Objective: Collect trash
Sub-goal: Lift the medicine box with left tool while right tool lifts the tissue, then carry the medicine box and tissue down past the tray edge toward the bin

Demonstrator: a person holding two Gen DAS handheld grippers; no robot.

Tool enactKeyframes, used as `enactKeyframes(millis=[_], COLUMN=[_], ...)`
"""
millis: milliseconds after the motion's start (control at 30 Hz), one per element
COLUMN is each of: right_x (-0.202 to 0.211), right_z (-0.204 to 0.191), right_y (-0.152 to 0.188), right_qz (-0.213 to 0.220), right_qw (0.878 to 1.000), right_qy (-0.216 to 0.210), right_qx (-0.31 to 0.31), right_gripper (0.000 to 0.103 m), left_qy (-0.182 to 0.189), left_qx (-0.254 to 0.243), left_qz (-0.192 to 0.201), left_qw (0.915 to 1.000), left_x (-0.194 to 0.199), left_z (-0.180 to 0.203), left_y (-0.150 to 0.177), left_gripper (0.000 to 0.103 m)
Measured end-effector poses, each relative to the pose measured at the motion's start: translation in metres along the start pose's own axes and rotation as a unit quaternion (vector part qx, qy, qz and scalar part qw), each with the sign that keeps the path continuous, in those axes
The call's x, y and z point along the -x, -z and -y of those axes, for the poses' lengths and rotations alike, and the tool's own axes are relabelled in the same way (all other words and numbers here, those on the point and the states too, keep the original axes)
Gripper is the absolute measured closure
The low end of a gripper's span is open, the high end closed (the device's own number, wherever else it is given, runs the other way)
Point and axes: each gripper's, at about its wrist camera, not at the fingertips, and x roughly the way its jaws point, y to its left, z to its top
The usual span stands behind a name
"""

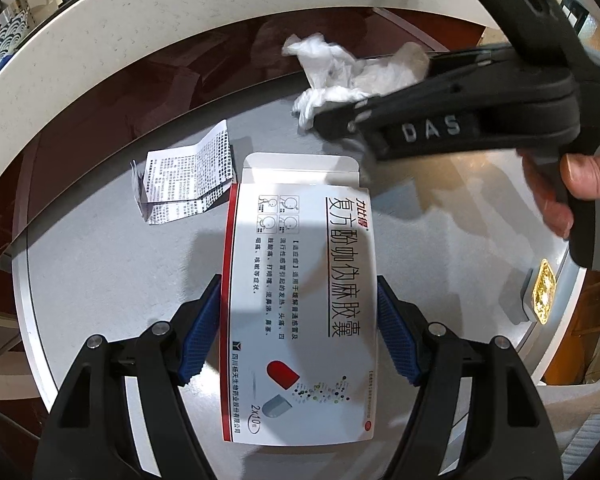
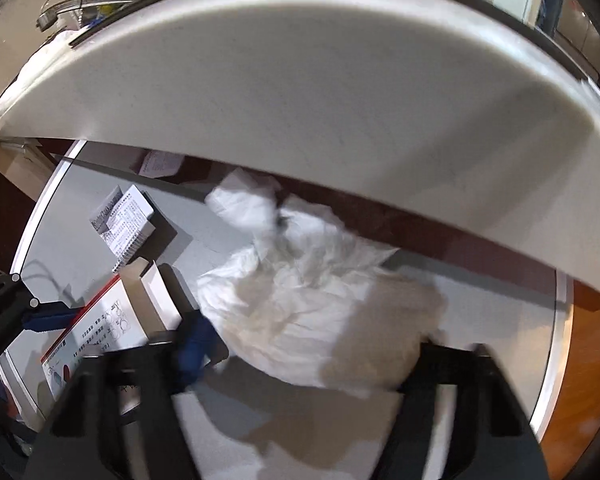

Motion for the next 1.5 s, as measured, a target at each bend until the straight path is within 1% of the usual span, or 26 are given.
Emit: enactKeyframes(millis=[33,67,100,200,400,567,667,700,767,933,1033,1133,1300,1500], right_x=[0.001,-0.006,-0.005,0.002,0.024,0.046,0.063,0.065,0.076,0.104,0.121,0.139,0.163,0.186], right_z=[0.001,-0.007,-0.007,-0.004,0.000,0.000,0.001,0.004,0.006,0.010,0.013,0.014,0.012,0.004], right_y=[0.000,-0.003,-0.003,0.001,0.021,0.039,0.047,0.047,0.050,0.053,0.053,0.056,0.065,0.086], right_qz=[-0.002,-0.004,-0.005,-0.006,-0.004,0.008,0.019,0.021,0.030,0.056,0.072,0.090,0.104,0.111], right_qw=[1.000,1.000,1.000,1.000,0.999,0.998,0.997,0.996,0.996,0.991,0.988,0.984,0.979,0.978], right_qy=[-0.010,-0.013,-0.017,-0.027,-0.041,-0.050,-0.060,-0.062,-0.067,-0.093,-0.105,-0.123,-0.144,-0.149], right_qx=[0.002,0.003,0.003,-0.003,-0.023,-0.041,-0.051,-0.053,-0.058,-0.078,-0.086,-0.094,-0.101,-0.097], right_gripper=[0.060,0.064,0.066,0.068,0.069,0.069,0.069,0.069,0.069,0.069,0.069,0.069,0.069,0.069], left_qy=[-0.002,-0.005,-0.006,-0.004,0.006,0.008,0.012,0.011,0.014,0.009,0.004,0.012,0.006,-0.009], left_qx=[-0.002,-0.005,-0.005,-0.002,0.005,0.012,0.020,0.023,0.030,0.058,0.077,0.094,0.096,0.092], left_qz=[0.000,0.000,0.000,-0.001,0.002,0.008,0.012,0.018,0.028,0.068,0.100,0.125,0.152,0.162], left_qw=[1.0000,1.0000,1.0000,1.0000,1.0000,0.9999,0.9997,0.9995,0.9991,0.9960,0.9920,0.9875,0.9836,0.9826], left_x=[0.000,0.000,0.000,0.002,0.006,0.013,0.020,0.025,0.029,0.061,0.085,0.107,0.141,0.156], left_z=[0.001,0.001,0.003,0.004,0.004,0.005,0.004,0.004,-0.008,-0.023,-0.028,-0.031,-0.024,-0.002], left_y=[0.001,0.001,0.001,0.003,0.014,0.022,0.022,0.022,0.010,0.014,0.018,0.022,0.032,0.045], left_gripper=[0.031,0.031,0.031,0.032,0.032,0.032,0.032,0.032,0.032,0.032,0.032,0.032,0.032,0.032])
